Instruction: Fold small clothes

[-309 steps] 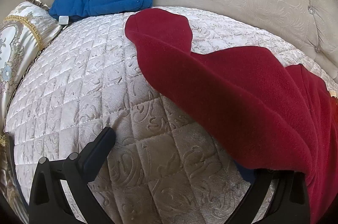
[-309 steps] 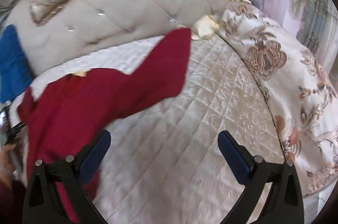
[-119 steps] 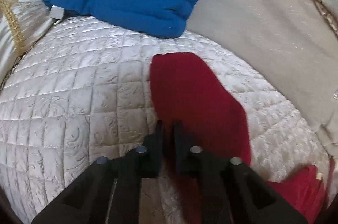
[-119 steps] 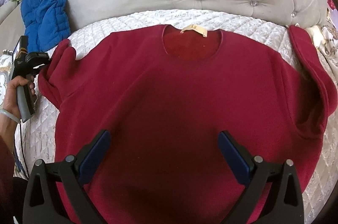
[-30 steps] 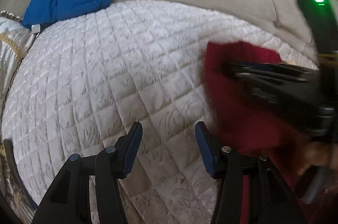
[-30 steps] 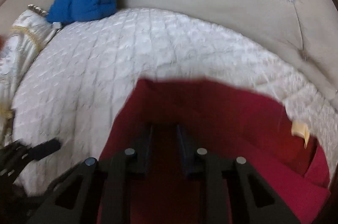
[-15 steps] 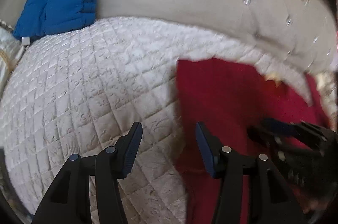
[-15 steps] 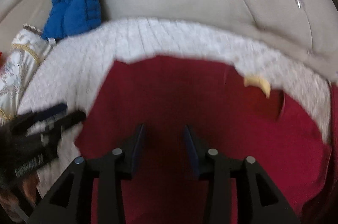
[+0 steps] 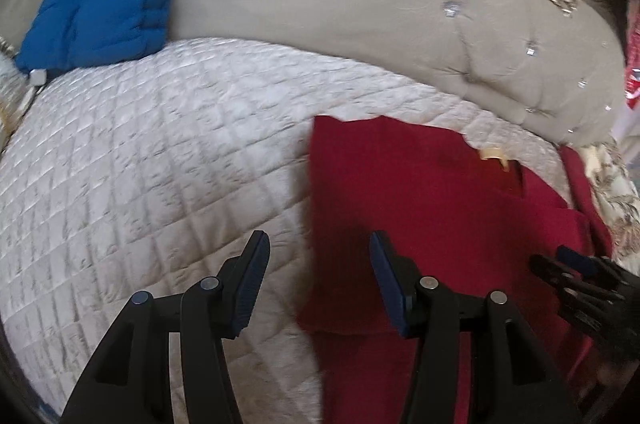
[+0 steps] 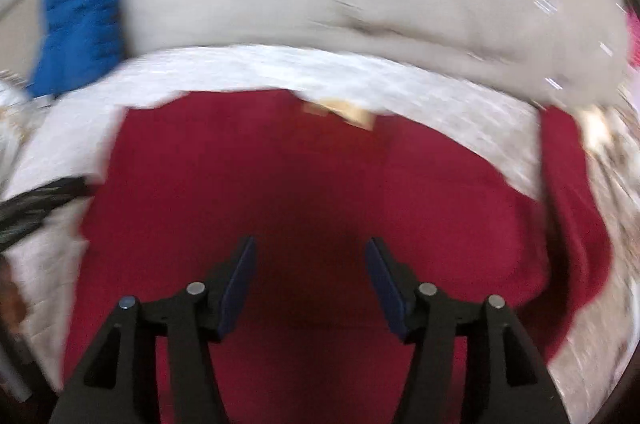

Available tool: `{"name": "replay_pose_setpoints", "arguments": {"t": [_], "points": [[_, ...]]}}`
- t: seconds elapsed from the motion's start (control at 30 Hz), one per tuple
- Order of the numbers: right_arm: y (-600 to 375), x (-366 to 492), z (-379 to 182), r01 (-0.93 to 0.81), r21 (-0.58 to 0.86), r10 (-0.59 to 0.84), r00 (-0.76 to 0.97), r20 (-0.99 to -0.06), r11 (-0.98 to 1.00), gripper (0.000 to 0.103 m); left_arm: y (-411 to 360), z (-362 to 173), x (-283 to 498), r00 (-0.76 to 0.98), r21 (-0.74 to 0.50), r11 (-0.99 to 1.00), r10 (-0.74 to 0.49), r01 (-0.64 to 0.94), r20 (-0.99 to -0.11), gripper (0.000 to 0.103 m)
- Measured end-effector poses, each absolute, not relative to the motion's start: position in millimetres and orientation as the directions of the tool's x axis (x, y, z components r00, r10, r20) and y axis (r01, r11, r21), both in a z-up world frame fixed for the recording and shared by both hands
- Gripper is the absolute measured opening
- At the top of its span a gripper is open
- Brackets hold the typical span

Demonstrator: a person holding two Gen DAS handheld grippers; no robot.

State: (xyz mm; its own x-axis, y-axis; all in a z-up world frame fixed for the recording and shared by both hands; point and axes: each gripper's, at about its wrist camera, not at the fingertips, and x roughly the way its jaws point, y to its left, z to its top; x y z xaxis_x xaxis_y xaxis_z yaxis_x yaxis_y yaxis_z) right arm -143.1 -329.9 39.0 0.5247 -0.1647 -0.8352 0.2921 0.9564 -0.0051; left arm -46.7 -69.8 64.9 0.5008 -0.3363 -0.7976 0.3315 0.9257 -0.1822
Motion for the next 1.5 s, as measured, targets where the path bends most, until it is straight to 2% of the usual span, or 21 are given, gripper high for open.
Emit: {"name": "replay_pose_setpoints", "arguments": {"t": [0.03,0.2,0.33,0.5,0.63,0.8,0.83,0.87,0.9,0.97,1.0,1.13,1.27,1.5], "points": [[-339.2,-143.1,30.9,0.306,0.014,-0.148,0.499,-0.854,0.952,0.061,-73.8,64.4,-47.4,0.496,-0.181,0.922,-0.341,0.342,-0.799,0.031],[-357.2,-150.0,49.8,0.265,0.086,-0.076,0.547,-0.834,0.961,0.061,-85.3,61.9,-52.3,0.478,-0.157,0.913,-0.336,0.375,-0.811,0.031],[-400.4,-152.2,71.3,0.385,0.015,-0.219,0.557,-0.801,0.923,0.065,-82.0,65.0,-52.5,0.479,-0.182,0.911,-0.355,0.371,-0.803,0.031],[-479.2,-139.4,69.2,0.563,-0.062,-0.384,0.473,-0.793,0.824,0.076,-80.5,64.3,-50.2,0.475,-0.196,0.910,-0.364,0.366,-0.802,0.031],[-528.1,-116.7,45.9,0.622,-0.115,-0.410,0.355,-0.840,0.774,0.076,-83.9,60.9,-48.4,0.469,-0.188,0.908,-0.360,0.373,-0.807,0.031],[-554.4,-100.3,32.3,0.635,-0.085,-0.405,0.378,-0.833,0.768,0.076,-87.7,57.0,-44.3,0.465,-0.184,0.907,-0.359,0.379,-0.810,0.031],[-555.6,-97.8,31.6,0.627,-0.084,-0.402,0.385,-0.831,0.775,0.074,-88.0,56.3,-43.5,0.464,-0.182,0.907,-0.357,0.380,-0.811,0.031],[-555.3,-96.6,33.0,0.616,-0.083,-0.400,0.397,-0.826,0.784,0.062,-88.0,55.7,-42.7,0.463,-0.180,0.907,-0.356,0.380,-0.812,0.031],[-555.2,-96.0,34.9,0.608,-0.088,-0.402,0.402,-0.822,0.789,0.037,-87.9,55.4,-42.1,0.462,-0.180,0.907,-0.355,0.380,-0.813,0.031],[-554.6,-97.8,41.1,0.589,-0.086,-0.387,0.407,-0.828,0.803,0.014,-87.5,55.8,-41.3,0.464,-0.186,0.907,-0.358,0.377,-0.810,0.031],[-554.8,-100.4,44.2,0.589,-0.082,-0.383,0.409,-0.828,0.804,0.010,-86.8,56.6,-41.0,0.467,-0.187,0.908,-0.359,0.375,-0.808,0.031],[-556.6,-127.0,69.4,0.569,0.062,-0.296,0.515,-0.804,0.820,0.008,-81.1,61.9,-40.0,0.483,-0.195,0.912,-0.362,0.362,-0.797,0.031],[-516.0,-157.3,118.9,0.409,0.232,-0.128,0.684,-0.718,0.883,0.008,-74.7,67.9,-39.8,0.499,-0.215,0.914,-0.372,0.345,-0.783,0.031],[-404.4,-170.2,158.3,0.077,0.298,0.131,0.774,-0.620,0.952,0.008,-66.3,76.9,-42.3,0.520,-0.274,0.902,-0.418,0.333,-0.745,0.031]]}}
